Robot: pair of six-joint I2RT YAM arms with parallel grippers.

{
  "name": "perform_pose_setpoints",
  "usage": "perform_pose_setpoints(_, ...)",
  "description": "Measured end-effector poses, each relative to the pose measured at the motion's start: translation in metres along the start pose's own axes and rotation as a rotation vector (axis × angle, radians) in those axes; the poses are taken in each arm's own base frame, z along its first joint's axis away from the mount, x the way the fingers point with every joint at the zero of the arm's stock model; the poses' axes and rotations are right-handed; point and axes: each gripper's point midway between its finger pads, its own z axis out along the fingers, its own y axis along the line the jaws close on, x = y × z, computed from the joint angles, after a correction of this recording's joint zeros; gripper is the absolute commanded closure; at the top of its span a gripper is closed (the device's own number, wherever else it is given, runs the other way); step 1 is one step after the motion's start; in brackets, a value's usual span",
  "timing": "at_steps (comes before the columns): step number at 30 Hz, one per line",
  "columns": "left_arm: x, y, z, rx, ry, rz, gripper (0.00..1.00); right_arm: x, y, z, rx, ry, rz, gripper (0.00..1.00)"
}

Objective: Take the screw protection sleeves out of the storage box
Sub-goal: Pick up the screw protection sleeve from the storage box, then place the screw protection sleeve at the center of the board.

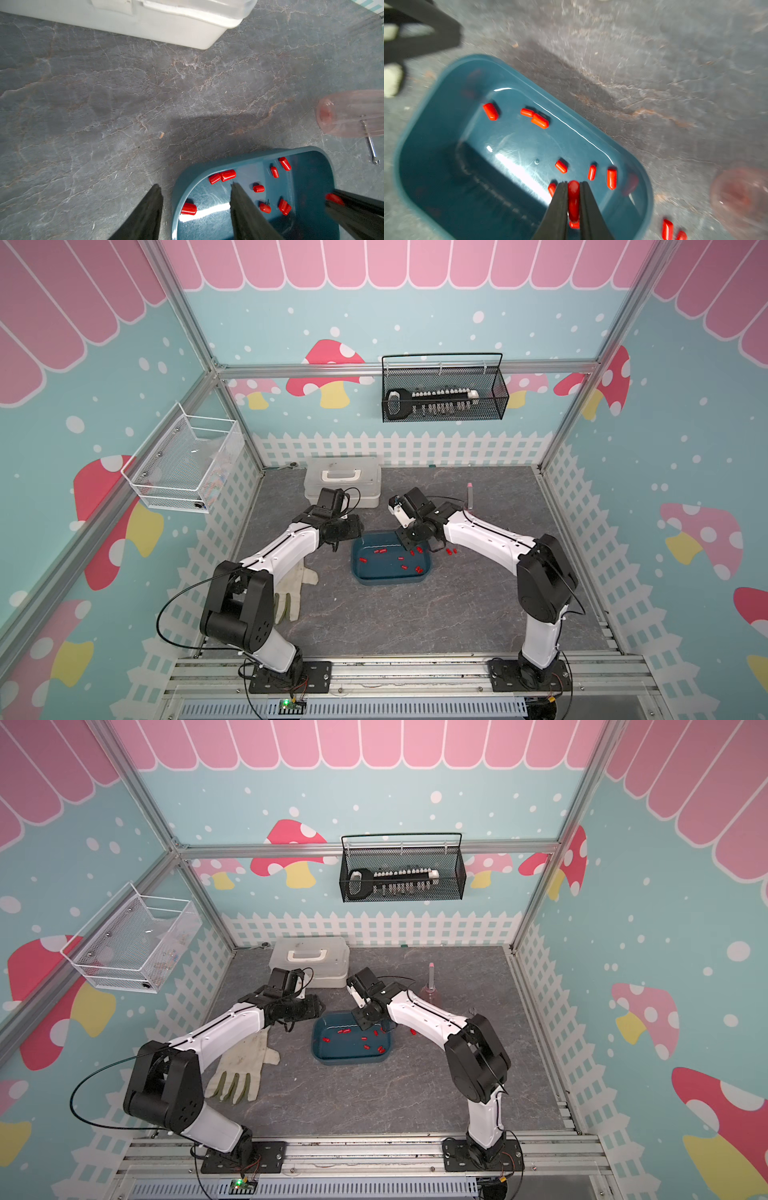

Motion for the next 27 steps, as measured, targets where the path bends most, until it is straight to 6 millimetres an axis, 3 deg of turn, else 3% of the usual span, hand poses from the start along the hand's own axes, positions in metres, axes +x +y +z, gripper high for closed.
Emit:
perform_pose_setpoints(7,-0.002,0.004,-0.001,-0.006,-0.004,-0.01,0.46,0.013,-0.018,-0.032,0.053,-0.03,0.017,0.84)
perform_pose_setpoints(12,-0.002,0.005,-0.001,-0.006,-0.004,-0.01,0.46,0.04,-0.05,-0.044,0.107,-0.009,0.072,0.84)
perform_pose_setpoints(18,-0.002,0.005,-0.001,-0.006,-0.004,-0.011,0.46,0.07,-0.09,-0.049,0.162,0.023,0.157,0.84)
perform_pose_setpoints(27,-0.002,0.005,0.0,-0.007,-0.003,-0.011,0.46,0.102,-0.122,-0.04,0.204,0.07,0.212,0.84)
